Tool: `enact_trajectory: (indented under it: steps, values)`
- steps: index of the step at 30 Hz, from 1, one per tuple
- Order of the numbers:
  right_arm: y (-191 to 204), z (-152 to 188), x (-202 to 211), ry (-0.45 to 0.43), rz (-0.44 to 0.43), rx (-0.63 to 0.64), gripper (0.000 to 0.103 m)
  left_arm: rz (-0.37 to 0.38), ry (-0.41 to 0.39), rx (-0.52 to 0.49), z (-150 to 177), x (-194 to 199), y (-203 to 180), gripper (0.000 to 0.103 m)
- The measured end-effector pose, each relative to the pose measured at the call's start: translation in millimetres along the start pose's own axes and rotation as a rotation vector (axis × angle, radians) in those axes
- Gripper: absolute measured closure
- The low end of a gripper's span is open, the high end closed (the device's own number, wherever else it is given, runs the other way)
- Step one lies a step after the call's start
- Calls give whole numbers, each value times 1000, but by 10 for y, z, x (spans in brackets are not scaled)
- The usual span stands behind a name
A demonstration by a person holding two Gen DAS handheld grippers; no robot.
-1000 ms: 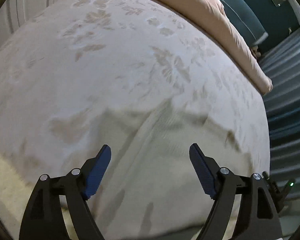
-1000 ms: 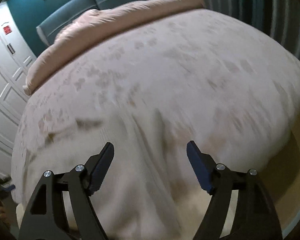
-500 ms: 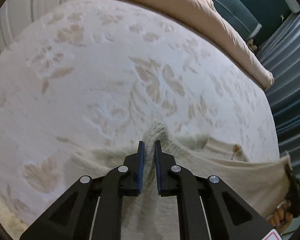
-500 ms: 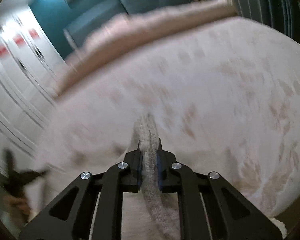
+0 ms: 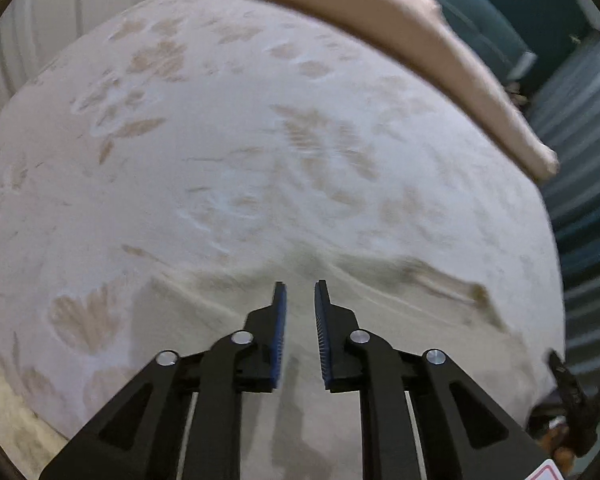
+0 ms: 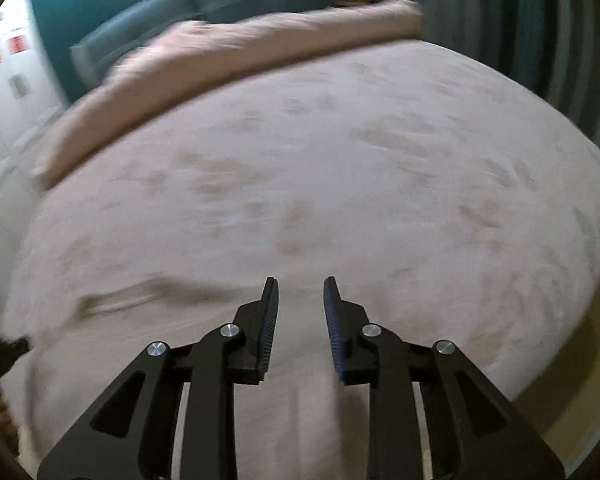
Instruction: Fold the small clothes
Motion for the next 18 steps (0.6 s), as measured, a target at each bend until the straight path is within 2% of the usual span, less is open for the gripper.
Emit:
enact_trajectory:
  steps: [1,2,4,5,7,9,12,14,15,16,17,18]
  values:
    - [225,71,44,13,-60,35,79,21,9,-27,95,15,-129,78]
    - [593,216,46,59,-145,99,78,51,37,-69,252,-6,-308,76]
    - [1148,523,8,149,-259,205,78,77,96,-123,457,-140,-541,75]
    - [1528,805,-58,217,-334,286,78,76,133,-153,578,-236,-624,75]
    - [1837,1108,-144,274,-364,377,78,26,187,-188,804,-428,-642,75]
    - [1965,1386,-250,325,-337,452,78,-5,195,-199,896,-480,-546,75]
    - [1606,1409,-249,340,-290,413,79,4,192,-166,889,-373,-307,76]
    - [1116,1320,-163,332,-241,332,80,-53,186,-117,878,-293,-38,76]
    - [835,1263,-135,322,-173,289,80,-59,186,-100,886,-266,53,76]
    - [584,1198,-121,314,-120,251,83,-22,194,-67,898,-253,144,76]
    - [232,1152,-62,319,-112,176,88,-1,199,-42,924,-248,199,79]
    - [-13,1117,-49,316,-23,121,84,19,203,-8,923,-261,241,83]
Point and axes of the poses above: each gripper's, at about its wrist camera, not at the fingertips, and x roughly against the way its jaws point, y to its left, z to its underside, the point moved 6 cm from there along -x, roughly the way its jaws point, and after that the axes turned 7 degrees about y, right-handed, at the moved point
